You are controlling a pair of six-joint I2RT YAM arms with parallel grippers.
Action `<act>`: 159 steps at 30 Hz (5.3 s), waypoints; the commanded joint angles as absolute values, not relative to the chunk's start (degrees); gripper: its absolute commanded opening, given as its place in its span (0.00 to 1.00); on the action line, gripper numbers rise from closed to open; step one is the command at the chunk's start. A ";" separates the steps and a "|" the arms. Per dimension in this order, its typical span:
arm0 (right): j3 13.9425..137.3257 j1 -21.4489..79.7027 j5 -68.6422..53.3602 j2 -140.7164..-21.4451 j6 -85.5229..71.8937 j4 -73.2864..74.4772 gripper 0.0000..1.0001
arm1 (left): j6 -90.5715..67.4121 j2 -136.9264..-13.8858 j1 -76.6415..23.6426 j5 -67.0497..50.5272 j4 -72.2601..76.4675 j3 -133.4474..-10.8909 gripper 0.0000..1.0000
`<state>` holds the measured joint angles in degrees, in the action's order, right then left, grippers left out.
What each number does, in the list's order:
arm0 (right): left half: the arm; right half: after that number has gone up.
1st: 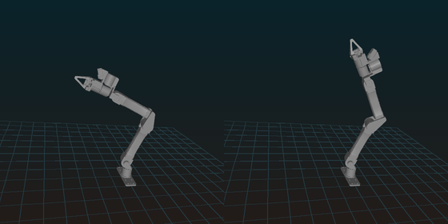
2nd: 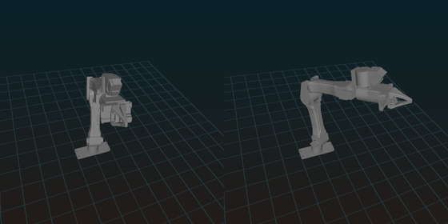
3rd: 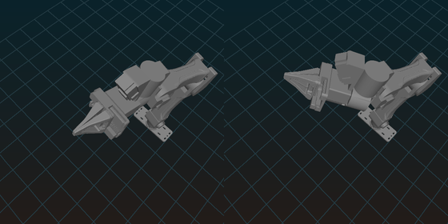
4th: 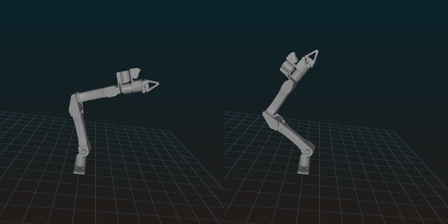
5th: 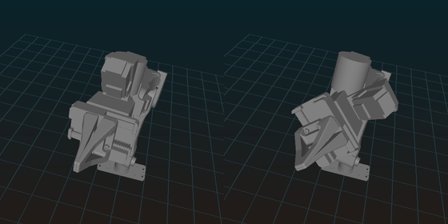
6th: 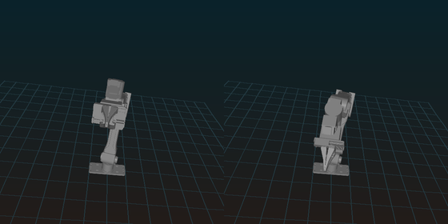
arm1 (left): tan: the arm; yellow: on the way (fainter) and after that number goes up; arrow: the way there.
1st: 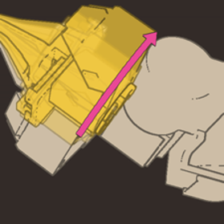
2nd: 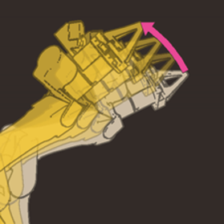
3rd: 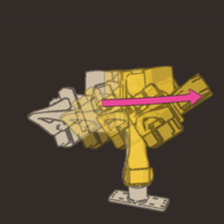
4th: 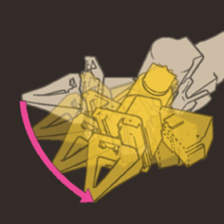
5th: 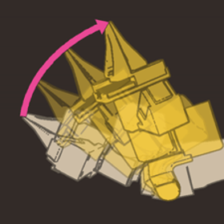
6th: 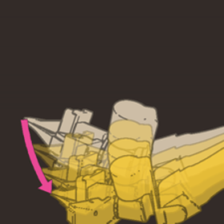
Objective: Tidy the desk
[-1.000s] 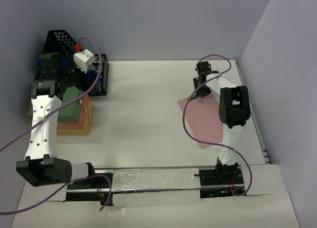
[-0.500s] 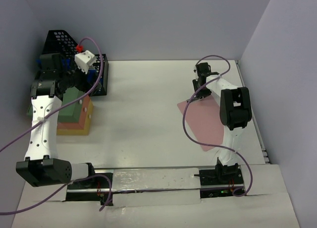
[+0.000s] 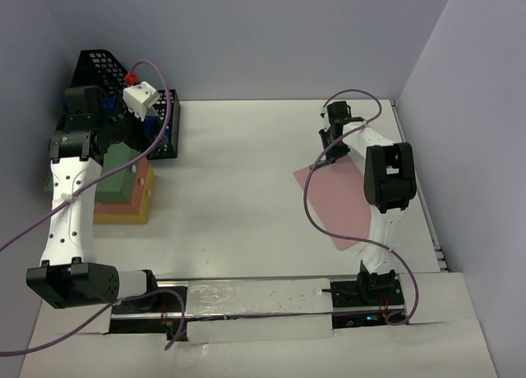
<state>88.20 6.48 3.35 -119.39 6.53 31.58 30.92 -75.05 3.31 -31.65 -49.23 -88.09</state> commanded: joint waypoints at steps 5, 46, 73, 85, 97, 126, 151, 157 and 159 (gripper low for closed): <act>85.15 5.56 -1.70 -116.49 7.88 30.08 0.28 | 31.09 -75.75 2.82 -32.87 -49.38 -91.12 0.93; 61.35 10.10 -4.66 -94.20 6.77 0.75 0.00 | 11.10 -103.97 -31.22 -38.30 -29.20 -96.95 0.92; 53.98 13.45 -6.06 -85.85 5.27 -6.68 0.00 | 2.63 -135.37 -38.95 -45.96 -17.40 -108.89 0.77; 56.31 13.19 -7.21 -80.84 5.27 -0.73 0.23 | 11.50 -124.76 -38.76 -40.94 -25.39 -112.41 0.00; 60.76 14.27 4.30 -61.14 -8.55 5.48 0.48 | -9.24 -109.70 -29.24 -6.49 -30.33 -127.21 0.00; 80.96 62.02 30.39 -98.95 55.54 -44.73 0.74 | -38.61 -80.49 -7.73 -19.97 -39.82 -109.65 0.00; 82.65 58.05 32.29 -102.15 52.06 -43.18 0.00 | -42.53 -73.12 -7.73 -41.60 -31.76 -92.21 0.24; 79.14 56.44 26.25 -97.48 43.71 -40.21 0.00 | -34.23 -71.35 -7.73 -38.41 -32.99 -92.94 0.78; 77.43 55.34 23.66 -95.39 40.32 -38.45 0.00 | -30.39 -70.62 -7.73 -36.67 -33.50 -93.58 0.86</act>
